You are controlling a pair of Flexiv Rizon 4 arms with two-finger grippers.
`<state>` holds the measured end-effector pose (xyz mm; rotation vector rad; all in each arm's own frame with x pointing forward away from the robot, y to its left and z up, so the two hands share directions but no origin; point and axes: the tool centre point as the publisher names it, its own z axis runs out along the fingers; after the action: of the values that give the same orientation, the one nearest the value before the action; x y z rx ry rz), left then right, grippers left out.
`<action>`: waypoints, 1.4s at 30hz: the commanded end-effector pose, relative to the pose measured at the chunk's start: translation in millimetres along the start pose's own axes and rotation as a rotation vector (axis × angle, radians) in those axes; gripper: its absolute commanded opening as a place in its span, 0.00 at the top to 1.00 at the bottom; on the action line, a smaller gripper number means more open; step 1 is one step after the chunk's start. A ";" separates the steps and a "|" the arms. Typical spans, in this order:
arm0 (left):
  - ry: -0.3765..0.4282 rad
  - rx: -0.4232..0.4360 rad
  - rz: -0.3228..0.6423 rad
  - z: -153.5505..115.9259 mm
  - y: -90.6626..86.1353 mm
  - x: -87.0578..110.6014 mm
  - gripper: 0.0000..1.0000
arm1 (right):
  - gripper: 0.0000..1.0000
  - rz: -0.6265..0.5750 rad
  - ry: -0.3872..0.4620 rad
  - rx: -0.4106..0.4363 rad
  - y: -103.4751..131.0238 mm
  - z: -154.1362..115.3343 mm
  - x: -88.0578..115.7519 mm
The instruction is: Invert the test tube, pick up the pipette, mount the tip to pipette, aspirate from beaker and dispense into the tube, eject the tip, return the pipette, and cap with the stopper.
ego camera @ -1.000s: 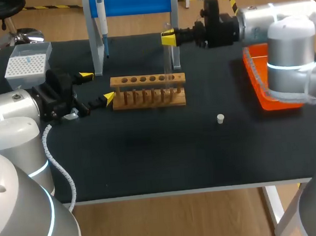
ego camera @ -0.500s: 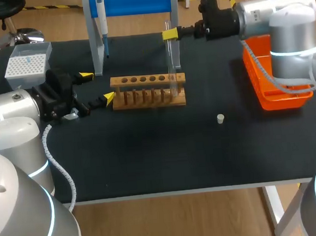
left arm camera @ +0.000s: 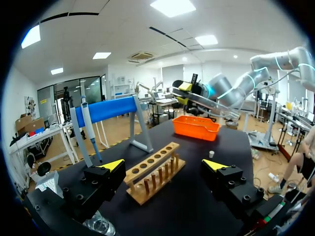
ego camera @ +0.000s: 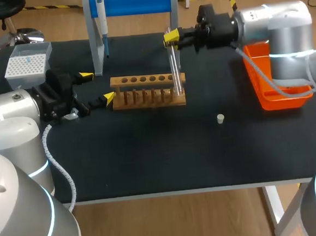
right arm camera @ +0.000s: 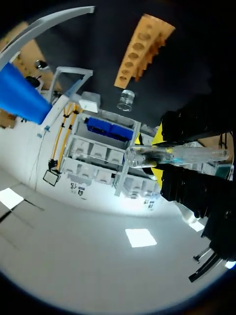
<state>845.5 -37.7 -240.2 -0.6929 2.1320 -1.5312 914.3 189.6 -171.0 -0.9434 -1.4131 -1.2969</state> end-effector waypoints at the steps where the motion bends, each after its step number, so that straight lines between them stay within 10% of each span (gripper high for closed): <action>1: -0.004 0.003 0.001 0.3 1.2 0.8 0.00 | 1.00 0.285 0.040 0.012 3.2 -2.1 -5.4; 34: -0.004 0.003 0.001 0.3 1.2 0.8 0.00 | 1.00 0.262 -0.038 0.007 1.5 -2.4 -17.2; 42: 0.038 0.407 0.510 0.8 -15.3 19.0 0.00 | 1.00 0.262 -0.038 0.007 1.5 -2.4 -17.2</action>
<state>842.2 -53.7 -217.1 -0.4544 2.0838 -1.5136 920.5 189.2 -188.6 -1.1101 -1.2703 -1.0844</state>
